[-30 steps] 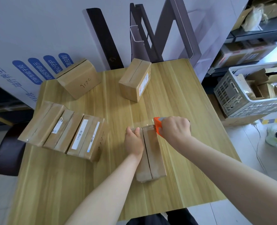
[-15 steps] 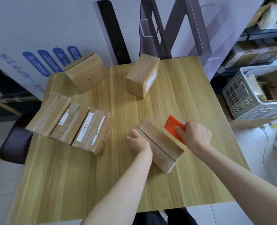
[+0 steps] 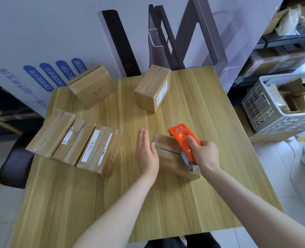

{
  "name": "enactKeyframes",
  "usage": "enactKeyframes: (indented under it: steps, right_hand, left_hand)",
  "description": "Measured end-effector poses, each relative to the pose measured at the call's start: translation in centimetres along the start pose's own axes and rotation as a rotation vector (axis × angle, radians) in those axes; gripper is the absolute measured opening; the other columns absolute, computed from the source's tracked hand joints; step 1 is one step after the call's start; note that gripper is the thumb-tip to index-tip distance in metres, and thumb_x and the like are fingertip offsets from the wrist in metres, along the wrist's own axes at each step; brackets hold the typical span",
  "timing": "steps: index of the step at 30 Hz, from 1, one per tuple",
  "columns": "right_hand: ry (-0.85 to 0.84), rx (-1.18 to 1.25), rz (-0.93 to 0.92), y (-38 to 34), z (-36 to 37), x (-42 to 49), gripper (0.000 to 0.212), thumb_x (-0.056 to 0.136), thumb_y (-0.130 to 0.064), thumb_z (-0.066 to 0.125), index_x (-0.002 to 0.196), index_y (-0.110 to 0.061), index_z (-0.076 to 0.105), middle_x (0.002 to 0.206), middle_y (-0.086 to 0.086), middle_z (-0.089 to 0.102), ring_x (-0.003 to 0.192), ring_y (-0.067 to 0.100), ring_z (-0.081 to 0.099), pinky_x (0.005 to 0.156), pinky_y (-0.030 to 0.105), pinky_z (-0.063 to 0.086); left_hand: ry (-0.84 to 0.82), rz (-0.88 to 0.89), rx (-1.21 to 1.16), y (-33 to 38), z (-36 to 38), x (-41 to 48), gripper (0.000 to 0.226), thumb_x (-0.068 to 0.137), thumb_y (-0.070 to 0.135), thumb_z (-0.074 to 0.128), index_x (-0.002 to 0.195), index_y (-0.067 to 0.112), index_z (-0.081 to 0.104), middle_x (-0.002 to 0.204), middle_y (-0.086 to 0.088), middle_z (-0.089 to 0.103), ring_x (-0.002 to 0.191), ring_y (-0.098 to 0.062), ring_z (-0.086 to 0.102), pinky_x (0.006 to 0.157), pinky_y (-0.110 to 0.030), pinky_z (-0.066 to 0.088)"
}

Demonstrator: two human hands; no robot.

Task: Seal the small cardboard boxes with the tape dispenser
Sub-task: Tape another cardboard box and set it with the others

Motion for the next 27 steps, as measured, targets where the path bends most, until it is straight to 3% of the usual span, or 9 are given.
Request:
enactKeyframes:
  steps: [2, 5, 13, 16, 17, 19, 21, 23, 27]
  right_hand:
    - [-0.001, 0.004, 0.004, -0.1, 0.1, 0.2, 0.047, 0.084, -0.053, 0.056, 0.061, -0.012, 0.057, 0.056, 0.002, 0.057, 0.052, 0.023, 0.054, 0.054, 0.029, 0.041]
    - [0.004, 0.016, 0.006, -0.1, 0.2, 0.5, 0.047, 0.083, -0.054, 0.057, 0.060, -0.013, 0.056, 0.055, 0.002, 0.055, 0.051, 0.023, 0.052, 0.055, 0.030, 0.041]
    - [0.026, 0.019, 0.013, -0.1, 0.4, 0.8, 0.047, 0.082, -0.053, 0.058, 0.055, -0.015, 0.049, 0.051, 0.000, 0.050, 0.049, 0.021, 0.048, 0.053, 0.029, 0.039]
    - [0.038, 0.015, 0.010, -0.1, 0.5, 0.8, 0.048, 0.081, -0.053, 0.059, 0.053, -0.016, 0.047, 0.049, -0.001, 0.048, 0.047, 0.020, 0.046, 0.051, 0.028, 0.037]
    - [0.040, 0.014, 0.008, -0.1, 0.4, 0.8, 0.048, 0.081, -0.053, 0.059, 0.053, -0.016, 0.047, 0.048, -0.002, 0.047, 0.046, 0.019, 0.045, 0.050, 0.027, 0.036]
    - [0.039, 0.008, 0.004, -0.1, 0.4, 0.8, 0.047, 0.080, -0.053, 0.058, 0.053, -0.015, 0.047, 0.047, -0.002, 0.046, 0.046, 0.019, 0.044, 0.050, 0.027, 0.036]
    - [0.034, 0.007, 0.000, -0.1, 0.4, 0.8, 0.046, 0.080, -0.053, 0.058, 0.055, -0.015, 0.048, 0.050, 0.000, 0.047, 0.047, 0.020, 0.044, 0.051, 0.029, 0.037]
    - [0.029, 0.012, -0.003, 0.0, 0.5, 0.9, 0.046, 0.079, -0.053, 0.058, 0.056, -0.014, 0.049, 0.051, 0.002, 0.048, 0.048, 0.021, 0.045, 0.052, 0.030, 0.038]
    - [0.030, 0.003, -0.006, -0.1, 0.5, 0.9, 0.045, 0.079, -0.054, 0.058, 0.058, -0.014, 0.051, 0.051, 0.002, 0.048, 0.049, 0.021, 0.045, 0.052, 0.031, 0.038]
  left_hand:
    - [-0.231, 0.112, 0.084, -0.2, 1.1, 1.8, 0.046, 0.101, 0.009, 0.039, 0.147, 0.009, 0.034, 0.155, 0.001, 0.028, 0.144, -0.012, 0.023, 0.116, -0.026, 0.022]
    - [-0.507, 0.017, 0.130, -1.3, 2.8, 3.2, 0.047, 0.103, 0.020, 0.034, 0.150, 0.017, 0.030, 0.157, 0.006, 0.026, 0.142, -0.011, 0.027, 0.108, -0.020, 0.023]
    - [-0.652, -0.544, -0.443, -2.8, 3.2, 3.5, 0.048, 0.101, 0.046, 0.035, 0.143, 0.023, 0.042, 0.145, 0.006, 0.045, 0.131, -0.011, 0.043, 0.106, -0.025, 0.034]
    - [-0.680, -0.843, -0.548, -2.4, 2.0, 3.0, 0.057, 0.095, 0.063, 0.026, 0.114, 0.024, 0.062, 0.104, 0.003, 0.069, 0.091, -0.010, 0.066, 0.068, -0.025, 0.054]
    - [-0.632, -0.866, -0.589, -2.6, 1.8, 3.0, 0.057, 0.095, 0.064, 0.025, 0.110, 0.024, 0.064, 0.101, 0.002, 0.071, 0.089, -0.011, 0.067, 0.068, -0.025, 0.054]
    - [-0.377, -0.787, -0.651, -3.5, 0.8, 2.5, 0.047, 0.099, 0.053, 0.032, 0.113, 0.023, 0.066, 0.113, 0.000, 0.069, 0.099, -0.009, 0.065, 0.086, -0.027, 0.052]
    - [-0.181, -0.604, -0.582, -4.6, -1.6, 1.4, 0.027, 0.099, 0.038, 0.046, 0.101, 0.026, 0.070, 0.107, 0.003, 0.072, 0.093, -0.002, 0.066, 0.089, -0.024, 0.050]
    - [-0.264, -0.422, -0.418, -5.7, -3.3, 0.3, 0.006, 0.088, 0.034, 0.065, 0.087, 0.033, 0.071, 0.091, 0.011, 0.073, 0.084, 0.000, 0.066, 0.079, -0.019, 0.052]
    - [-0.501, -0.144, -0.042, -6.6, -3.9, 0.1, 0.020, 0.066, 0.022, 0.086, 0.080, 0.026, 0.071, 0.077, 0.020, 0.063, 0.073, -0.002, 0.061, 0.066, -0.006, 0.042]
Point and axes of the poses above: each hand's wrist, its own x-axis towards the middle knuckle, its own z-axis out of the palm, y = z × x, the point moved 3 cm from there along x, towards the middle knuckle
